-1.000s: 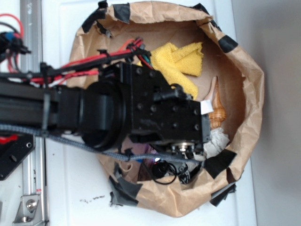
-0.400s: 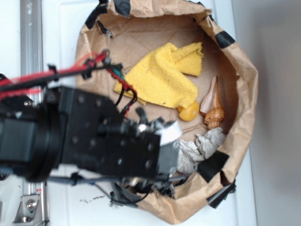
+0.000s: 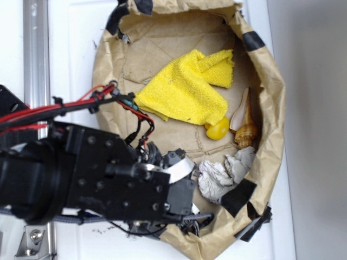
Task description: Grab the wood chip.
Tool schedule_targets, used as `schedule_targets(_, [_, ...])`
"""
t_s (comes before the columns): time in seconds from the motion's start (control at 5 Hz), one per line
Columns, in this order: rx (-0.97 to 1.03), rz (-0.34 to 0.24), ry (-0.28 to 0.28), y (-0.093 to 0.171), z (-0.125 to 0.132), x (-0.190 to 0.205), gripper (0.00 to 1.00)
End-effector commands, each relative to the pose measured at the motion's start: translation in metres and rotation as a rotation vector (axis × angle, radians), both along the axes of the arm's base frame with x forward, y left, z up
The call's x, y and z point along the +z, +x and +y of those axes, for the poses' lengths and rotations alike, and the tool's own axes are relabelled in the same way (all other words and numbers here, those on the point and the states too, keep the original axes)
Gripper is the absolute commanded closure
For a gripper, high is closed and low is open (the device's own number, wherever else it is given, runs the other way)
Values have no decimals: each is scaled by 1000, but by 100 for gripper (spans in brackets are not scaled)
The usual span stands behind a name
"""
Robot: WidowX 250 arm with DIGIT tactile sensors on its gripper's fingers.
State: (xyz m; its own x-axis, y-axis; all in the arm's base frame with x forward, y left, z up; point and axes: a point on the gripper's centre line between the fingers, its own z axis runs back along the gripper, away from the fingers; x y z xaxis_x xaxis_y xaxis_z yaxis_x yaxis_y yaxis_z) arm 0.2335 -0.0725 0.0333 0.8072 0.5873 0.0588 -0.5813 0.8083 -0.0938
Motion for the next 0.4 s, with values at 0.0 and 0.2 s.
schedule_targets(0.0, [-24,20,-37,12,9,-15,0])
schedule_targets(0.2, [-26,73,-56,17,10,-18,23])
